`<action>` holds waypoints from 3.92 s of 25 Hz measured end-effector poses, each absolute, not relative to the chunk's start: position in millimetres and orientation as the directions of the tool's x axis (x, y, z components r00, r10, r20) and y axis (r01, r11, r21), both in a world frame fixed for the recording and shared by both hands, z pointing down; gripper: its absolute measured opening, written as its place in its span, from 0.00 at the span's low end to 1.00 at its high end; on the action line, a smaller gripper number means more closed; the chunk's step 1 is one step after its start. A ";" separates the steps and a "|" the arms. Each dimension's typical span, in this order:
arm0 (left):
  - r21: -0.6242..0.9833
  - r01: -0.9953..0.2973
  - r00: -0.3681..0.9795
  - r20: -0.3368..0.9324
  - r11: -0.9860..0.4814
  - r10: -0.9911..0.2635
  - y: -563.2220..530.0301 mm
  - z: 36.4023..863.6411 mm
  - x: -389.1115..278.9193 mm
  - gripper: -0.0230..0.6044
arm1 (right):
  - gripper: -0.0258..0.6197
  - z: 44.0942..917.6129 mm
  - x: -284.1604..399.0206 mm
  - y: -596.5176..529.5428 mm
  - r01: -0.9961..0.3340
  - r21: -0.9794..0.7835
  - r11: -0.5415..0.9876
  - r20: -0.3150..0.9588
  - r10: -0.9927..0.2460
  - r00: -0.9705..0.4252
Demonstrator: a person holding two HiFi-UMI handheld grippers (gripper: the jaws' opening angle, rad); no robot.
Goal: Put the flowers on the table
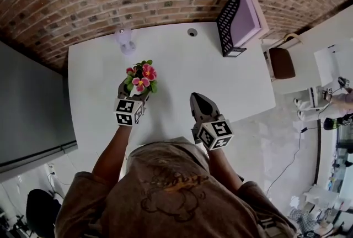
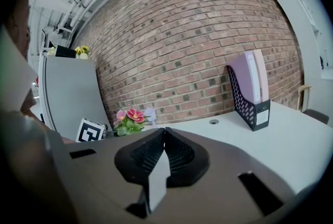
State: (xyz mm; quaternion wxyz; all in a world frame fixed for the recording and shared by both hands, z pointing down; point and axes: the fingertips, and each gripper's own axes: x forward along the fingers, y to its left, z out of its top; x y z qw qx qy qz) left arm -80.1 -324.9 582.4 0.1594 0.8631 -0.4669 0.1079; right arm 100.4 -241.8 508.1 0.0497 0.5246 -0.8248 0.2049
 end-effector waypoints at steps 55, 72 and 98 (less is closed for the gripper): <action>0.101 -0.833 0.515 0.504 -0.544 -0.693 -343.9 685.8 -45.2 0.61 | 0.05 527.9 151.7 -220.8 -0.942 -0.250 0.222 0.378 -0.873 -0.307; 0.069 -0.837 0.493 0.526 -0.543 -0.693 -337.8 686.9 -41.6 0.62 | 0.05 530.8 151.1 -214.9 -0.938 -0.261 0.227 0.381 -0.869 -0.316; 0.127 -0.878 0.468 0.424 -0.461 -0.775 -275.2 596.7 -79.2 0.62 | 0.04 526.5 110.7 -233.2 -0.869 -0.304 0.391 0.306 -0.824 -0.478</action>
